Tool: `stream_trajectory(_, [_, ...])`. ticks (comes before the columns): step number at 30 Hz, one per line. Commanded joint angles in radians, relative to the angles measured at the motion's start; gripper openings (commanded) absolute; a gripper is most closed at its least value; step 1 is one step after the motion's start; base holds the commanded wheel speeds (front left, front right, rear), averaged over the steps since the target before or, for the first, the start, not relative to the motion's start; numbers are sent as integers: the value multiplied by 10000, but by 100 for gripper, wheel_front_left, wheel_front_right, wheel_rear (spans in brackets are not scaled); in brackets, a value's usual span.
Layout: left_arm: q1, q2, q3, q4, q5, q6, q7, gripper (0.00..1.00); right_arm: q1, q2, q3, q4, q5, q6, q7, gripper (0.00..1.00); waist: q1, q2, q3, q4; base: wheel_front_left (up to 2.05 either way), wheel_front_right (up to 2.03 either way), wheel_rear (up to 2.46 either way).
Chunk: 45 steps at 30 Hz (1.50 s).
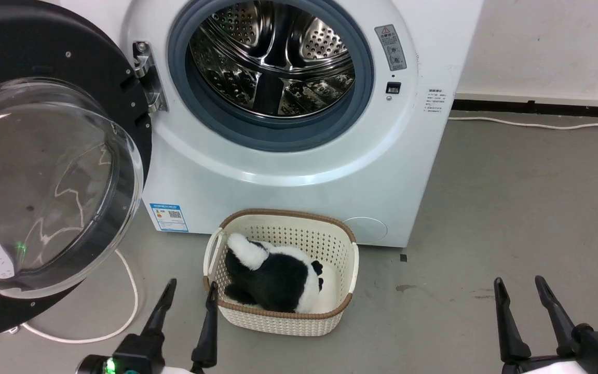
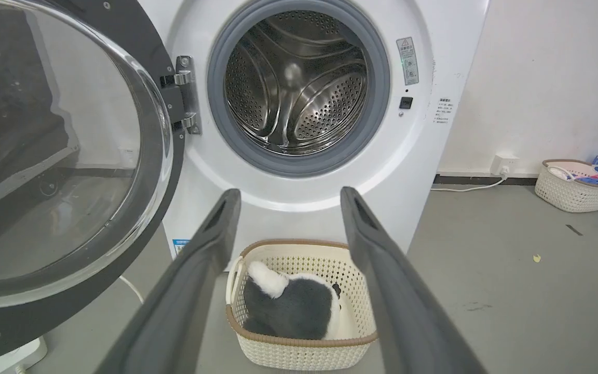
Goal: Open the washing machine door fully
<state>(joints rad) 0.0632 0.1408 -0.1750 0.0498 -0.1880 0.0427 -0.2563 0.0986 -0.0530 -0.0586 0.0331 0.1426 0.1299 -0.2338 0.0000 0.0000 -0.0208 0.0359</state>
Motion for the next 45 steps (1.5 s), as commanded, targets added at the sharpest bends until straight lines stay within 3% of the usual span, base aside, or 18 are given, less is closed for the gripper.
stream_trajectory(1, [154, 2, -37, 73, 112, 71, -34, 100, 127, 28, 2, 57, 49, 8, -15, 100, 0, 0, 0, -5, 0, 0, 0])
stream_trajectory(13, [27, -25, -140, 279, 372, 303, -50, 100, 159, 28, -32, 130, -535, 8, 39, 100, 0, 0, 20, 38, 0, 0, 0])
stream_trajectory(28, [-10, 5, -150, 261, 435, 346, -54, 100, 117, 28, -53, 166, -389, 8, 50, 100, 0, 0, 11, 62, 0, 0, 0])
stream_trajectory(29, [-1, 0, -119, 243, 370, 343, 0, 0, 8, 0, -29, 153, -455, -2, 31, 0, 0, 0, 12, 62, 0, 0, 0])
stream_trajectory(45, [-66, -92, 94, 166, 509, 265, 265, 0, -103, 1, 46, 104, -559, -1, 266, 0, 0, 0, 32, 19, 0, 0, 0])
